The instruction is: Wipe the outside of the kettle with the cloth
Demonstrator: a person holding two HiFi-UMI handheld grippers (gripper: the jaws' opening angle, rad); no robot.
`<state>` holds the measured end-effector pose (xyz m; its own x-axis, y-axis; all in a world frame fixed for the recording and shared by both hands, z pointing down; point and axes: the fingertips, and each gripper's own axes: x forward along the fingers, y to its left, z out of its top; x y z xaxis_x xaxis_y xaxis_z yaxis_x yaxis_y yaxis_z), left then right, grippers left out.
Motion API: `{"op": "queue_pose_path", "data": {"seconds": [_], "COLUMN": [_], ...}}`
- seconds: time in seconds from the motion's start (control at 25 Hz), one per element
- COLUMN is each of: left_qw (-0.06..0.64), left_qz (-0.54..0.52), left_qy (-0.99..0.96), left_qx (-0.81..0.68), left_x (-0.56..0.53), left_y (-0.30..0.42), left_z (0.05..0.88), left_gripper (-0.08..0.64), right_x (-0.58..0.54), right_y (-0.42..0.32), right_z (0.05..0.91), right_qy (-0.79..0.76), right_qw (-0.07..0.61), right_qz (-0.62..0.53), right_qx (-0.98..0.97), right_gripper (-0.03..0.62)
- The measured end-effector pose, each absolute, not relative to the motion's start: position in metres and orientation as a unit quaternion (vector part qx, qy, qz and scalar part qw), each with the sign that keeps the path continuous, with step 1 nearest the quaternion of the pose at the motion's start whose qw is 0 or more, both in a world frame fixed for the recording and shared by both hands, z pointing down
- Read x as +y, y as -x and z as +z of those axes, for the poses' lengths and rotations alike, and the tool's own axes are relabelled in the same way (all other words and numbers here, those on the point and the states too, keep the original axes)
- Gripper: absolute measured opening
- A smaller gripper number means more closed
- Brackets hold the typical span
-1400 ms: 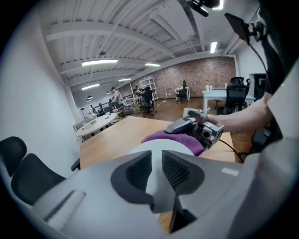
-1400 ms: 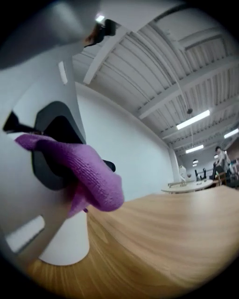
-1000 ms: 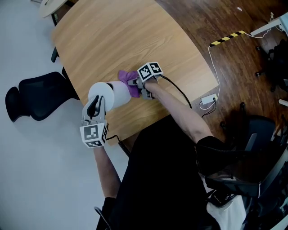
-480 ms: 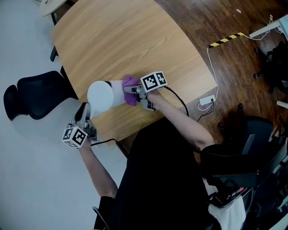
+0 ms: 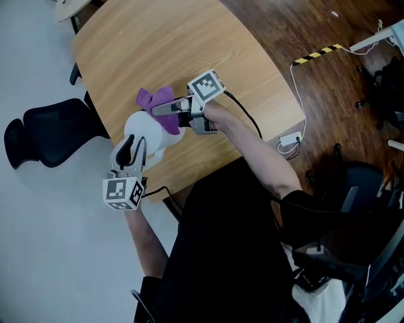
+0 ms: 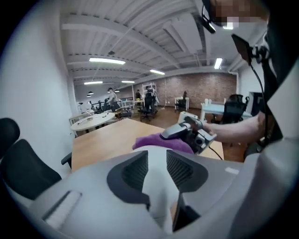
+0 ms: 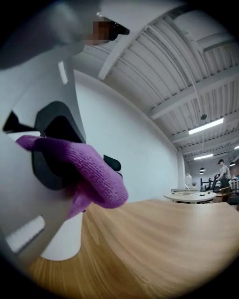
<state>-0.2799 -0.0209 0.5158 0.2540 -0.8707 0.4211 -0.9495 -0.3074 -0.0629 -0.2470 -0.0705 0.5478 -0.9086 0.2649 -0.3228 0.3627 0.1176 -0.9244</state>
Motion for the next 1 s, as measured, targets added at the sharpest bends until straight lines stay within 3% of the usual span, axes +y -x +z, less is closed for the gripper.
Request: {"op": "queue_pose_path", "data": {"seconds": [0.12, 0.32, 0.48, 0.6, 0.68, 0.84, 1.0], "left_qw": [0.095, 0.084, 0.082, 0.086, 0.092, 0.107, 0.167], "left_qz": [0.23, 0.224, 0.225, 0.216, 0.196, 0.184, 0.124], "left_qy": [-0.781, -0.777, -0.777, -0.774, -0.763, -0.735, -0.735], "left_qx": [-0.573, -0.582, -0.583, -0.588, -0.609, -0.644, -0.645], "left_x": [-0.021, -0.021, -0.023, -0.026, -0.023, -0.013, -0.008], "left_y": [0.272, 0.268, 0.267, 0.27, 0.283, 0.316, 0.32], "left_z": [0.537, 0.541, 0.542, 0.538, 0.529, 0.533, 0.55], "left_gripper": [0.23, 0.233, 0.235, 0.241, 0.241, 0.232, 0.204], "right_x": [-0.058, -0.062, -0.055, -0.055, -0.061, -0.068, -0.051], "right_y": [0.257, 0.261, 0.253, 0.246, 0.243, 0.228, 0.232], "right_z": [0.552, 0.663, 0.778, 0.803, 0.767, 0.597, 0.564], "right_qy": [-0.246, -0.166, -0.027, 0.038, 0.035, -0.094, -0.118], "right_qw": [0.046, -0.011, -0.127, -0.182, -0.152, 0.067, 0.116], "right_qz": [-0.691, -0.712, -0.705, -0.67, -0.654, -0.615, -0.591], "right_qx": [0.678, 0.682, 0.698, 0.719, 0.74, 0.78, 0.79], "right_gripper": [0.021, 0.023, 0.023, 0.021, 0.023, 0.021, 0.021]}}
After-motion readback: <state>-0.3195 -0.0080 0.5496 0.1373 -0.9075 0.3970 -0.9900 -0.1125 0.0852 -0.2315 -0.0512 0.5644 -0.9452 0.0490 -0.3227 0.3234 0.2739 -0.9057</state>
